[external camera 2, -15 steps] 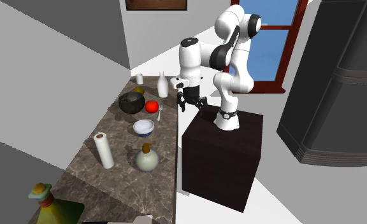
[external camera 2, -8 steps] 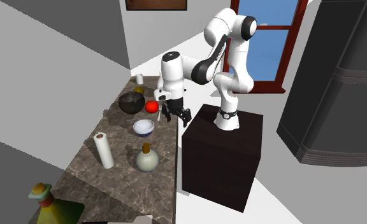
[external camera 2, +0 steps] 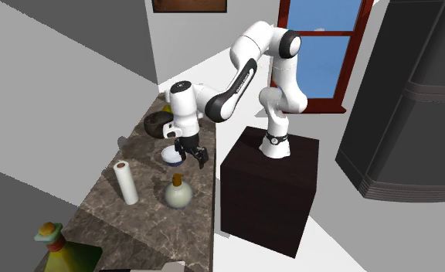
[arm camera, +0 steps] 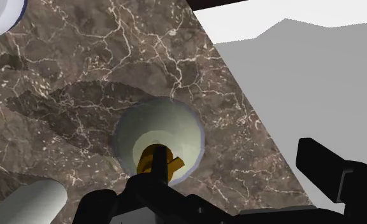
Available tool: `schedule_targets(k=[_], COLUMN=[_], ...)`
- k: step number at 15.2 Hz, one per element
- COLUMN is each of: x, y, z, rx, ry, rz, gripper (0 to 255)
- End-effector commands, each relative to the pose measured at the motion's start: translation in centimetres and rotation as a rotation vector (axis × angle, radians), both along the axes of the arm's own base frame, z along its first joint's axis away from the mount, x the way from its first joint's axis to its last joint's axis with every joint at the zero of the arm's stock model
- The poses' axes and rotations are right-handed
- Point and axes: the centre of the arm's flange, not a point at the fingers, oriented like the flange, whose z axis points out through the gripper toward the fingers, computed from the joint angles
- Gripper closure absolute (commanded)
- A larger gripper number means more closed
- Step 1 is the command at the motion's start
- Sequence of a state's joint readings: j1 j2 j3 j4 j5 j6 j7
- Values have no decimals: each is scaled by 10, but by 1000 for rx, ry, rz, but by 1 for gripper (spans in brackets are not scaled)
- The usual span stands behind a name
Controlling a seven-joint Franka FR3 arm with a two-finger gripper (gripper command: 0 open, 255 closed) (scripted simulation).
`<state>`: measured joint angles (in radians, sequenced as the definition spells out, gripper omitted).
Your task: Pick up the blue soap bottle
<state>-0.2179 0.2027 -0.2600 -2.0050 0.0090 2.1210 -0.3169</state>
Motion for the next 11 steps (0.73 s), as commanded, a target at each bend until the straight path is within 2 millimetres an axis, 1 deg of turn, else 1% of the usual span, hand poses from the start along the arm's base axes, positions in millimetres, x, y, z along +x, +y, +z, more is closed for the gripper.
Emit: schedule_targets(k=[1,6,11], x=[11,40,40], y=[-19,-66,-66], z=[-15,-48,-74], rx=[-4,-14,-14], ry=[-1,-4,-4], rz=[-9,-34,-34], gripper=[0,0,0])
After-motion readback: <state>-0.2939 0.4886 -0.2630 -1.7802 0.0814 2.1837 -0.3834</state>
